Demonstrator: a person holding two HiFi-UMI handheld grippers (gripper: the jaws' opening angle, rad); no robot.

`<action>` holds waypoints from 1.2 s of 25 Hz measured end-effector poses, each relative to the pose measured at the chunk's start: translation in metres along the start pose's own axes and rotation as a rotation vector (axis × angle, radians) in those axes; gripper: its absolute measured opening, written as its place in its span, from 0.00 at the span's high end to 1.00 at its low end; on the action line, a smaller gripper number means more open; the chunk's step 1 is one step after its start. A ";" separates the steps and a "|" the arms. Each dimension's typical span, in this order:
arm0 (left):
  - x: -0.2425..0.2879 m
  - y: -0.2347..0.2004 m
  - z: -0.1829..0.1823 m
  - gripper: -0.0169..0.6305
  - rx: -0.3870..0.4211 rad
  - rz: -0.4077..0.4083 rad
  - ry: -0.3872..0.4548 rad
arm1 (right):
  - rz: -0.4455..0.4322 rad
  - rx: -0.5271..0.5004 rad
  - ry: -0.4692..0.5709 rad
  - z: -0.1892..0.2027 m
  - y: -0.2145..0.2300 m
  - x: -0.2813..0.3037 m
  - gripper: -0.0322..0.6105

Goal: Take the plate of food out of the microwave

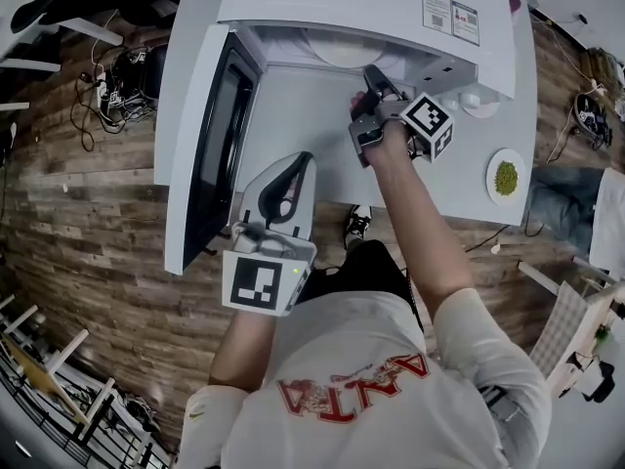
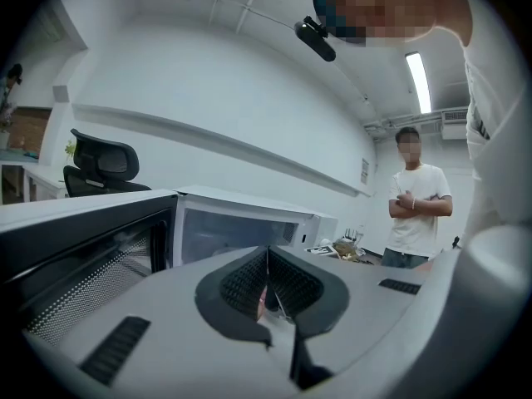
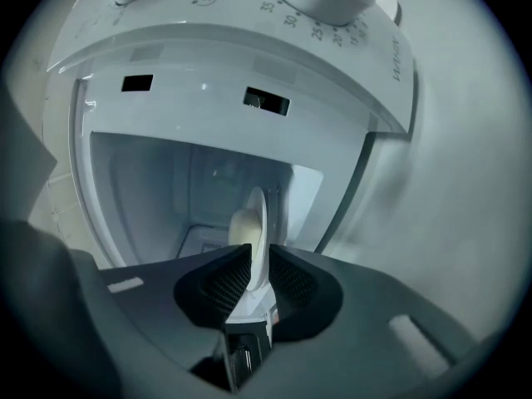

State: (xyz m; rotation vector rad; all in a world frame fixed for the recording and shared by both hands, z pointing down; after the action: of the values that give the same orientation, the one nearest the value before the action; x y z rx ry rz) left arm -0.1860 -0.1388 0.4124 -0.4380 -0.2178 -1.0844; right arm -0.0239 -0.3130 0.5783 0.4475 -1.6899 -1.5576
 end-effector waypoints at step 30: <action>0.006 -0.002 0.002 0.95 -0.003 0.043 -0.021 | 0.016 0.045 0.015 0.005 0.003 0.001 0.92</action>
State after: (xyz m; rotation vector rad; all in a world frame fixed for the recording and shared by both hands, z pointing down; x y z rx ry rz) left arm -0.1850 -0.1435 0.4171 -0.4549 -0.2249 -1.0386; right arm -0.0273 -0.3099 0.5817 0.4666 -1.7160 -1.5035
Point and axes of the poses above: the fingertips, and each gripper's own axes: x forward along the fingers, y to its right, z out of its underside, the point moved 5 cm from there along -x, backward along the fingers, and after that the axes turned 10 degrees about -y, right-handed, at the moved point
